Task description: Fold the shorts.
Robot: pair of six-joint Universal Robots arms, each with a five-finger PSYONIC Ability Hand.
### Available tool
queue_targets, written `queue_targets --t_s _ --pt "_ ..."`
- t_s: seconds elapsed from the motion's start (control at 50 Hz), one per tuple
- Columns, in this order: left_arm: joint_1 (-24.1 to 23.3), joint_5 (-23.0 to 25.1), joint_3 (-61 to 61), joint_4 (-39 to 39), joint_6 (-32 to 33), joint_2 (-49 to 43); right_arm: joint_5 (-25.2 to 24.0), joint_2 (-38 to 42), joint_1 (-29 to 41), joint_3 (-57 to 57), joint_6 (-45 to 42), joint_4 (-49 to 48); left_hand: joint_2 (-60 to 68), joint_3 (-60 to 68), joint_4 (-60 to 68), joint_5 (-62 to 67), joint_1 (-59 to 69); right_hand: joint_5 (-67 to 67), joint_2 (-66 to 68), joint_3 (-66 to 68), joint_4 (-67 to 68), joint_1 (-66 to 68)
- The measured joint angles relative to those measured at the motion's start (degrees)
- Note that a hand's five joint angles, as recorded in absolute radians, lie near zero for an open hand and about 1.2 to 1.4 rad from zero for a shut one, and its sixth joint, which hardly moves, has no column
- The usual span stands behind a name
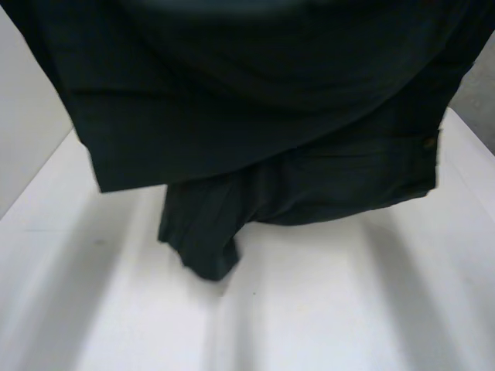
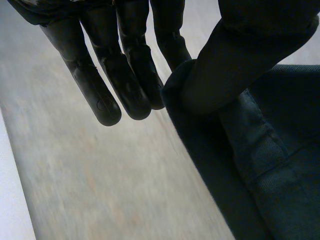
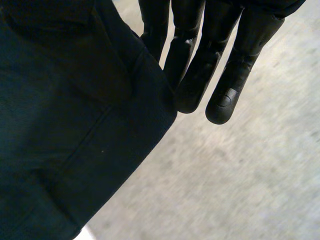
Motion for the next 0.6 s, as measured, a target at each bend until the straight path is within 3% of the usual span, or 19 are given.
queue_targets --t_s 0.14,0.26,0.48,0.5,0.54,0.6 --pt "0.16 -0.28 4.96 -0.22 -1.44 -0.93 0.41 0.64 -0.13 -3.56 1.01 -0.12 0.04 0.00 0.01 0.00 0.02 0.00 0.00 0.00 -0.01 0.00" --pt "0.75 -1.01 3.82 -0.22 -1.10 -7.55 0.53 7.43 0.32 -1.76 0.68 0.02 0.06 0.00 0.01 0.00 0.02 0.00 0.00 0.00 0.00 0.00" --pt "1.03 -1.71 2.51 1.20 0.35 -29.77 2.17 29.00 4.38 -1.98 -0.43 -1.00 0.06 0.01 0.03 0.00 0.02 0.00 0.00 0.00 0.00 0.00" --pt "1.02 -2.14 5.22 2.46 1.10 -36.82 2.52 30.32 4.54 -2.41 -0.51 -1.28 0.06 0.01 0.04 0.00 0.02 0.00 0.00 0.00 0.00 0.00" --pt "0.98 -2.90 8.66 3.85 1.91 -42.49 5.71 40.30 5.59 -6.59 -1.15 -5.21 0.06 0.01 0.03 0.00 0.02 0.00 0.00 0.00 0.00 0.00" --pt "0.83 -4.95 15.53 6.23 3.75 -50.58 8.15 46.70 6.30 -9.83 -1.39 -11.00 0.07 0.05 0.04 0.00 0.03 0.00 0.00 0.00 0.00 0.00"
